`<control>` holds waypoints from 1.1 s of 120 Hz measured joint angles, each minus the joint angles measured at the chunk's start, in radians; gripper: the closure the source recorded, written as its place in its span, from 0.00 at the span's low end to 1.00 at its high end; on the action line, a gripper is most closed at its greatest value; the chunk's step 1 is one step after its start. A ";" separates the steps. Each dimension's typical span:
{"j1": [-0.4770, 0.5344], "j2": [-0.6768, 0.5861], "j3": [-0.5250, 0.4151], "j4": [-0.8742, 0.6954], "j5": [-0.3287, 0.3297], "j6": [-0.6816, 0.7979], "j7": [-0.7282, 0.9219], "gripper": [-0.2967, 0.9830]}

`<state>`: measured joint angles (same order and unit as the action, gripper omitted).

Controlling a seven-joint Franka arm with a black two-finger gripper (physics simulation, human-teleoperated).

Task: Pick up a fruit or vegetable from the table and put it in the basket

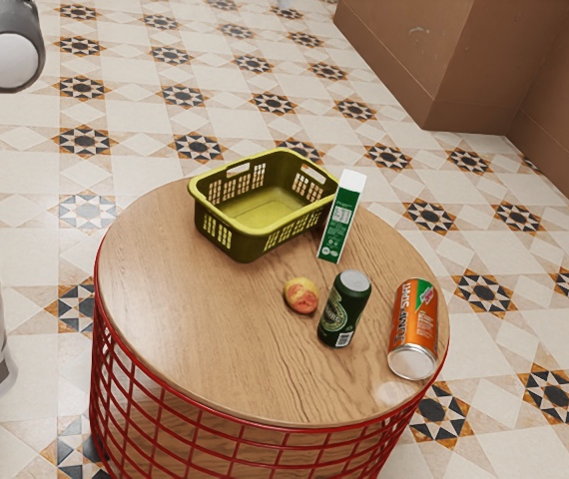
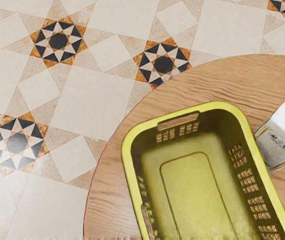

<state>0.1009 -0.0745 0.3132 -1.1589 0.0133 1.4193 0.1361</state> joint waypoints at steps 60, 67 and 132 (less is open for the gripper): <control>0.029 -0.348 -0.413 -0.730 -0.058 0.160 0.038 0.25; 0.035 -0.356 -0.443 -0.719 -0.055 0.203 0.037 0.25; -0.032 -0.346 -0.478 -1.103 -0.092 0.771 0.014 0.26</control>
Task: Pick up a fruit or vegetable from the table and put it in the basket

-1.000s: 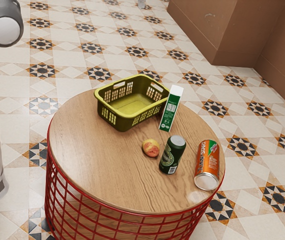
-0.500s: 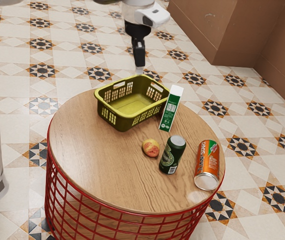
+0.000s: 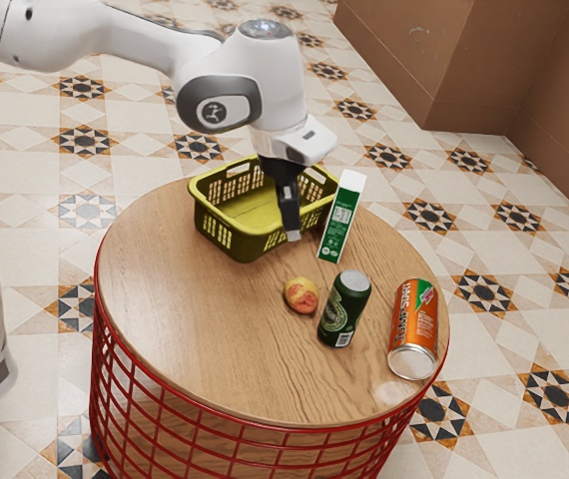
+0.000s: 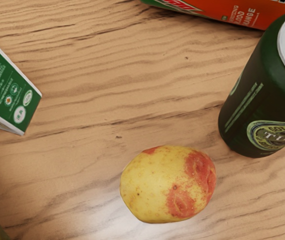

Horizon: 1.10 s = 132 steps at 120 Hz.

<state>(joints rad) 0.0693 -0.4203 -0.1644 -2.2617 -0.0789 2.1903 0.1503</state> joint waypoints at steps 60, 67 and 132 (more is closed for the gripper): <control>-0.027 0.162 0.000 -0.064 -0.043 0.167 -0.015 0.26; -0.034 0.173 0.000 -0.074 -0.045 0.176 -0.017 0.26; -0.044 0.262 0.000 -0.078 -0.076 0.298 -0.034 0.26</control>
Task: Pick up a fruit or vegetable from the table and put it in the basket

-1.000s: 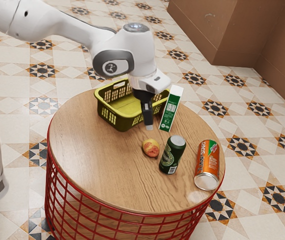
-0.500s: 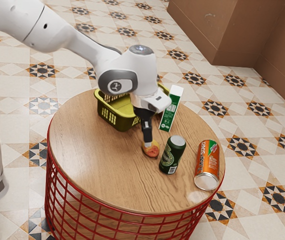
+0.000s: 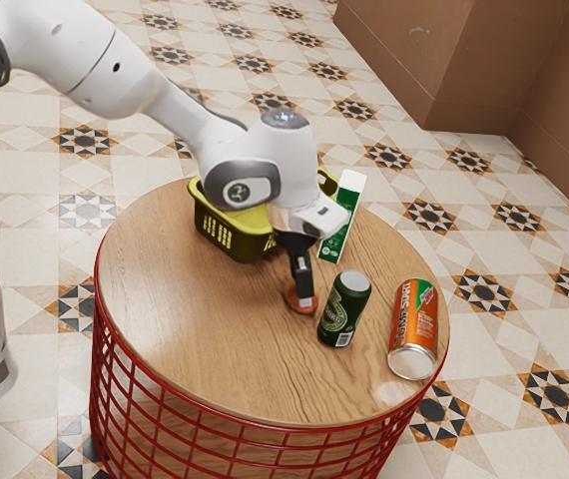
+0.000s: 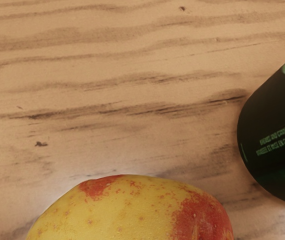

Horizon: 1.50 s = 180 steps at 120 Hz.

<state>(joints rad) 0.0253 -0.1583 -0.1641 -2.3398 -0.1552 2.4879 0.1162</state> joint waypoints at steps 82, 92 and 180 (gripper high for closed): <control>-0.006 0.046 0.003 -0.001 -0.014 0.048 -0.011 0.28; -0.006 0.047 0.003 -0.001 -0.013 0.049 -0.012 0.29; 0.004 -0.087 0.038 0.127 0.082 -0.133 -0.023 0.35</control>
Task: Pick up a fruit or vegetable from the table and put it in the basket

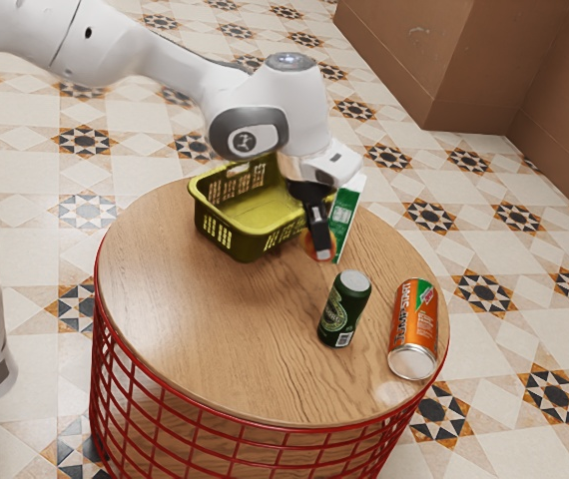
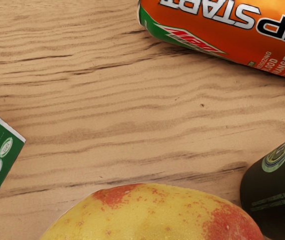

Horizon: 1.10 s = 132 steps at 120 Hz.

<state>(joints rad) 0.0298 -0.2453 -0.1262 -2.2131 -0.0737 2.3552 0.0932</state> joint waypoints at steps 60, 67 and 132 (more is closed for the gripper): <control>0.040 -0.011 0.221 0.033 0.048 -0.095 -0.003 0.35; 0.040 -0.005 0.235 0.033 0.046 -0.077 -0.004 0.35; 0.042 0.159 0.351 0.065 -0.047 0.055 -0.010 0.32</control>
<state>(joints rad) 0.0722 -0.0867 0.2248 -2.1476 -0.1203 2.4103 0.0831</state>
